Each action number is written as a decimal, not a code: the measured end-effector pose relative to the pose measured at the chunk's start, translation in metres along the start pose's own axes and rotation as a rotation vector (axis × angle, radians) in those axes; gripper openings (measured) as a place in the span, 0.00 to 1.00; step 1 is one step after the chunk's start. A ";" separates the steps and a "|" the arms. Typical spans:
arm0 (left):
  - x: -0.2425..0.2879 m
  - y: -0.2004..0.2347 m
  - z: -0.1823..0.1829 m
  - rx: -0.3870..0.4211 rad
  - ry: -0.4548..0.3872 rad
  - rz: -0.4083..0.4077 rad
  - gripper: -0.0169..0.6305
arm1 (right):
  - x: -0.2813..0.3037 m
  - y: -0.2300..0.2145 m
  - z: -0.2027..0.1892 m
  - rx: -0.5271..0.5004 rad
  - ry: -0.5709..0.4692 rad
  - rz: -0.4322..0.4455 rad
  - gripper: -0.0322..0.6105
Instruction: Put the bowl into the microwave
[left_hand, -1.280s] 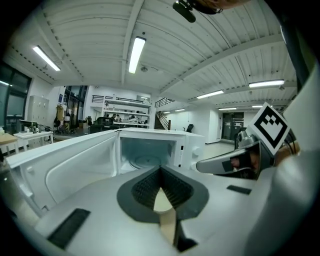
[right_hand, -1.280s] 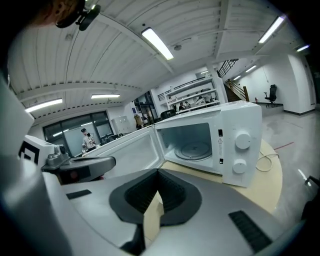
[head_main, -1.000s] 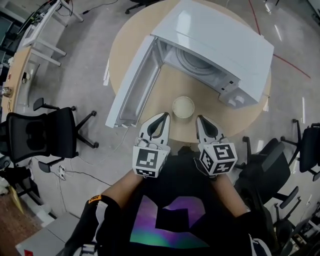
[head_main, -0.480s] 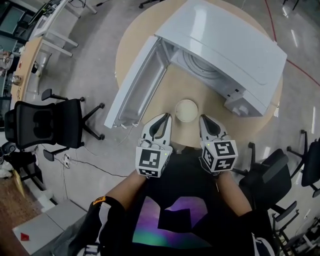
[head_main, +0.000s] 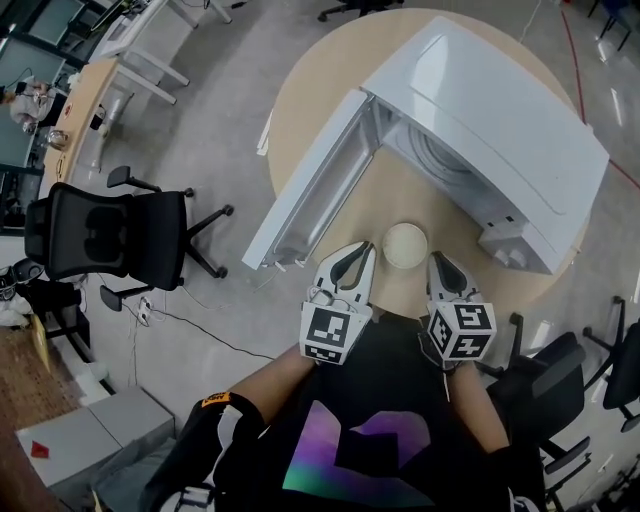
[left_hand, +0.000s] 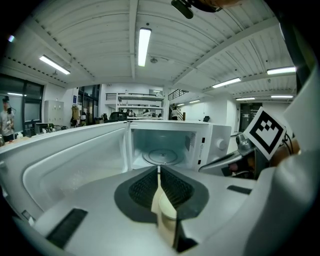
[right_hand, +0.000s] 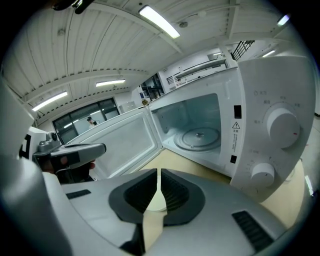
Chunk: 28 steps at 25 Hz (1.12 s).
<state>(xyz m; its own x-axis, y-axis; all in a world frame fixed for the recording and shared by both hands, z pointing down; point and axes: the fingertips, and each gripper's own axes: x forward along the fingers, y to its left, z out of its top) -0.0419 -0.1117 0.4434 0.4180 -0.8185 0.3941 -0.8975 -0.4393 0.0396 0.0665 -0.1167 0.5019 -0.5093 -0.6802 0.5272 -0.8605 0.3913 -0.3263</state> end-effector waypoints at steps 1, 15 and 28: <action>0.001 0.002 0.001 0.003 -0.002 -0.003 0.09 | 0.002 -0.001 0.000 0.004 0.003 -0.005 0.08; 0.029 0.017 -0.022 0.030 0.044 0.000 0.09 | 0.037 -0.032 -0.033 0.071 0.118 -0.072 0.08; 0.048 0.023 -0.037 0.028 0.090 0.018 0.10 | 0.055 -0.041 -0.048 0.126 0.172 -0.049 0.08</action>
<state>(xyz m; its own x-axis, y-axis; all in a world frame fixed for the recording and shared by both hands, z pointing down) -0.0477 -0.1479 0.4969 0.3861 -0.7905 0.4754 -0.9001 -0.4356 0.0067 0.0731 -0.1404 0.5817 -0.4716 -0.5765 0.6673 -0.8809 0.2729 -0.3868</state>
